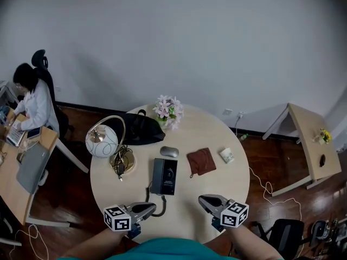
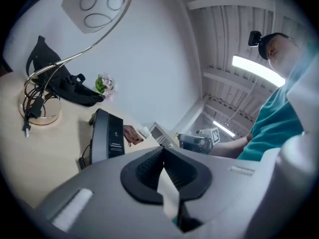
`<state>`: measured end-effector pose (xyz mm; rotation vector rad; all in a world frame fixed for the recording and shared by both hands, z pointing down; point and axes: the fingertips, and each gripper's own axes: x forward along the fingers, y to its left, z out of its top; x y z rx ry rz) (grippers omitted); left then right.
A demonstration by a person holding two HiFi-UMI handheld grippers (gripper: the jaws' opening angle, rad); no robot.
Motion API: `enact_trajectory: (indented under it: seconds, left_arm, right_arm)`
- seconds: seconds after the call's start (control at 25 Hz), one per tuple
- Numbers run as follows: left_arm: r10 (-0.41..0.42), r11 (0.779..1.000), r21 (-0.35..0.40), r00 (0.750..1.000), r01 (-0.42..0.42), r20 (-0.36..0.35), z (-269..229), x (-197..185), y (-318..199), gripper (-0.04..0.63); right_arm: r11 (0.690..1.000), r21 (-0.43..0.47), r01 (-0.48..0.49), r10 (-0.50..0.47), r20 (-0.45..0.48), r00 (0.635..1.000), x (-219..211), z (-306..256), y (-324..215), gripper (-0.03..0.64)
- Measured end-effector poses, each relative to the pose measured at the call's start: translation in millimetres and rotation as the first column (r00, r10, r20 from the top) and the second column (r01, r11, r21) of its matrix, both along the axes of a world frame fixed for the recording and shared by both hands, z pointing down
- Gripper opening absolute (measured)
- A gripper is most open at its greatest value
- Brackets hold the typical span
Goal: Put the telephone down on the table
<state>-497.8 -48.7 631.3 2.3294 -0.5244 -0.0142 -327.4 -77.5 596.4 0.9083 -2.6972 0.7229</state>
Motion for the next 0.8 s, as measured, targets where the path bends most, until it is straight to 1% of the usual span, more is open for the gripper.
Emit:
enact_trajectory:
  seconds: [0.16,0.36,0.48,0.64,0.8]
  left_arm:
    - [-0.001,0.997,0.082,0.999,-0.002,0.035,-24,43,35,0.002]
    - [-0.056,0.99,0.13,0.998,0.052,0.028,-50,106,74,0.002]
    - [-0.076,0.985,0.157,0.997,0.073,0.012,-68,141,96,0.002]
    - [-0.021,0.98,0.197,1.0,0.018,0.012,-82,177,122,0.002]
    - [0.037,0.979,0.201,0.999,-0.037,0.007,-85,193,135,0.002]
  right_arm:
    - [0.999,0.034,0.04,-0.04,0.003,0.999,30,-13,30,0.002]
    - [0.992,0.075,0.1,-0.101,0.016,0.995,77,-33,76,0.002]
    - [0.99,0.086,0.108,-0.11,0.011,0.994,111,-41,103,0.002]
    - [0.993,0.096,0.062,-0.065,0.028,0.997,153,-53,134,0.002]
    - [0.993,0.104,-0.053,0.048,0.055,0.997,192,-65,152,0.002]
